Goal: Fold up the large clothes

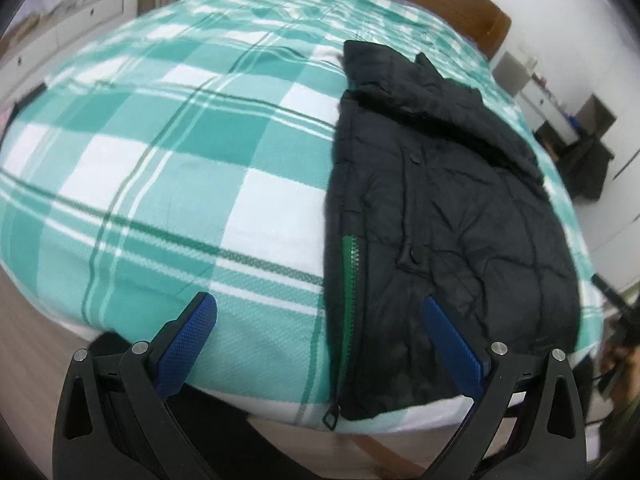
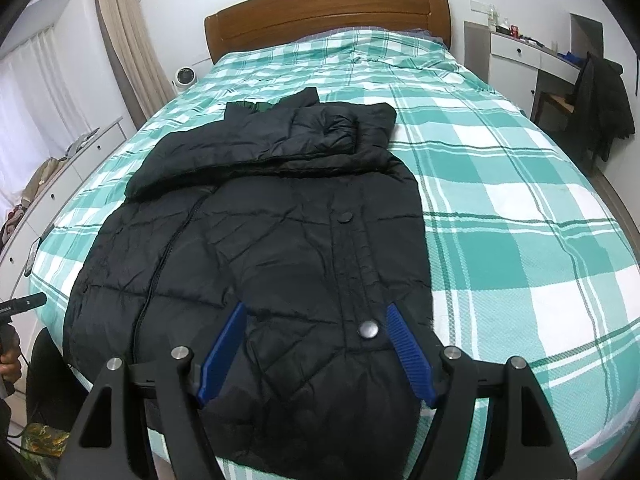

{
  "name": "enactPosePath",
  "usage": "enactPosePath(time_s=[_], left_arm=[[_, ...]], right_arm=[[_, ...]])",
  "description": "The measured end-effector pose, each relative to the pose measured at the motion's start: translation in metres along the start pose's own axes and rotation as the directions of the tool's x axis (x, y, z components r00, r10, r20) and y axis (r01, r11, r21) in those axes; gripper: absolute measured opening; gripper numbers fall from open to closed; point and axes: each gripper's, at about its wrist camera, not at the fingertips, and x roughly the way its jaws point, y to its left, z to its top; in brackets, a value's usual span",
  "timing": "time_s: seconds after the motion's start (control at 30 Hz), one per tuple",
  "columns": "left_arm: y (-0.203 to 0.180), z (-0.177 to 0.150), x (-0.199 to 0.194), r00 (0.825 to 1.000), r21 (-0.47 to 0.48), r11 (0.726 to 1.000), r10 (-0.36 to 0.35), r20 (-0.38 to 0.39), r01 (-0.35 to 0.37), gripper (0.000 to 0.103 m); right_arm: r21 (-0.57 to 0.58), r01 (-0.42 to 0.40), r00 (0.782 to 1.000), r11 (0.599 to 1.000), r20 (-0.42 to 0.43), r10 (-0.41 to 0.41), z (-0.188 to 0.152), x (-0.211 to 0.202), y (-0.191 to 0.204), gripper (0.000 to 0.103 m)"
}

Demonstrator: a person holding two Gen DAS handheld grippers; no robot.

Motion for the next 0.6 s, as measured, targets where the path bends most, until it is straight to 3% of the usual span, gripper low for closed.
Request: enactPosePath(time_s=[0.1,0.3,0.47,0.6], left_arm=[[0.008,-0.005,0.005,0.995,-0.040,0.996,-0.078,-0.057,0.075,0.102],[-0.014,-0.016,0.031,0.981,-0.006,0.992,-0.129,-0.145,0.129,0.102],[-0.028,-0.024,0.062,0.964,-0.008,0.987,-0.156,-0.216,0.158,0.102],[-0.037,-0.028,0.069,0.967,0.026,0.991,-0.125,-0.223,0.134,0.102]], right_arm=[[0.001,-0.009,0.999,1.000,-0.031,0.009,-0.006,-0.006,-0.007,0.076],[-0.014,-0.033,0.987,0.999,-0.157,0.030,-0.031,0.000,-0.020,0.079],[-0.005,-0.041,0.971,0.999,-0.237,0.039,-0.043,0.013,-0.028,0.079],[0.011,-0.070,0.959,0.997,-0.275,0.070,-0.052,0.024,-0.033,0.081]])
